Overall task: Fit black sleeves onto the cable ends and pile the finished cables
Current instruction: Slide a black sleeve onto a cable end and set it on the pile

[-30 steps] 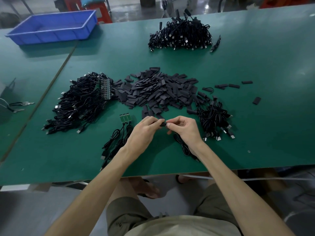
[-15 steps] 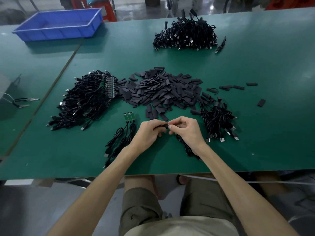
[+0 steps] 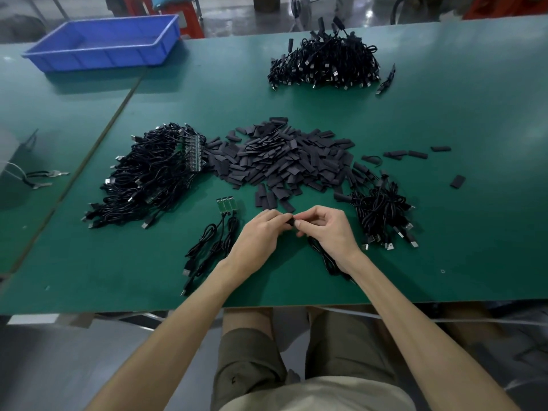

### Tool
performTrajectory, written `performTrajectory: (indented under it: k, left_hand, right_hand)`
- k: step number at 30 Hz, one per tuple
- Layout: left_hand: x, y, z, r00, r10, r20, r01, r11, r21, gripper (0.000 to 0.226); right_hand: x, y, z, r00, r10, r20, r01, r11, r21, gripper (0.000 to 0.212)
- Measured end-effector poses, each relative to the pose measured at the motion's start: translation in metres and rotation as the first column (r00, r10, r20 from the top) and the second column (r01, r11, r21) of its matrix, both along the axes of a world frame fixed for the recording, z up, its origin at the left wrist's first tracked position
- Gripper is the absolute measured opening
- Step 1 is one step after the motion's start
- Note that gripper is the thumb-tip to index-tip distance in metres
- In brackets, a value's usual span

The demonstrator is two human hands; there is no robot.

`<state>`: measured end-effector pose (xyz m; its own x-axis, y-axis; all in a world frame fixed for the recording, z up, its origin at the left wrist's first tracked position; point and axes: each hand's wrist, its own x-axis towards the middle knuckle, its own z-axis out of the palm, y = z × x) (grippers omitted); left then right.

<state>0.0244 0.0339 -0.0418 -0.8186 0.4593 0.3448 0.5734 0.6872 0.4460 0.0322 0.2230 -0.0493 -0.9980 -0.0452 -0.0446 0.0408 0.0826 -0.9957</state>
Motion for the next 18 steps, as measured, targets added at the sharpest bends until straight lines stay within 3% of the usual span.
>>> performTrajectory:
  k: [6, 13, 18]
  left_hand:
    - [-0.003, 0.0, -0.0002, 0.993, -0.025, 0.118, 0.027, 1.0, -0.011, 0.028]
    - [0.0046, 0.0043, -0.0013, 0.998, -0.009, -0.065, 0.007, 0.999, -0.034, 0.025]
    - [0.0046, 0.0009, 0.0038, 0.998, 0.061, -0.015, -0.059, 0.994, 0.095, 0.034]
  right_hand:
    - [0.0012, 0.0038, 0.0001, 0.999, 0.05, -0.009, -0.05, 0.999, 0.006, 0.01]
    - [0.0014, 0.0006, -0.0005, 1.0, -0.011, -0.006, 0.011, 1.0, -0.023, 0.007]
    - [0.0024, 0.0021, 0.0015, 1.0, -0.031, 0.004, 0.032, 0.996, -0.085, 0.006]
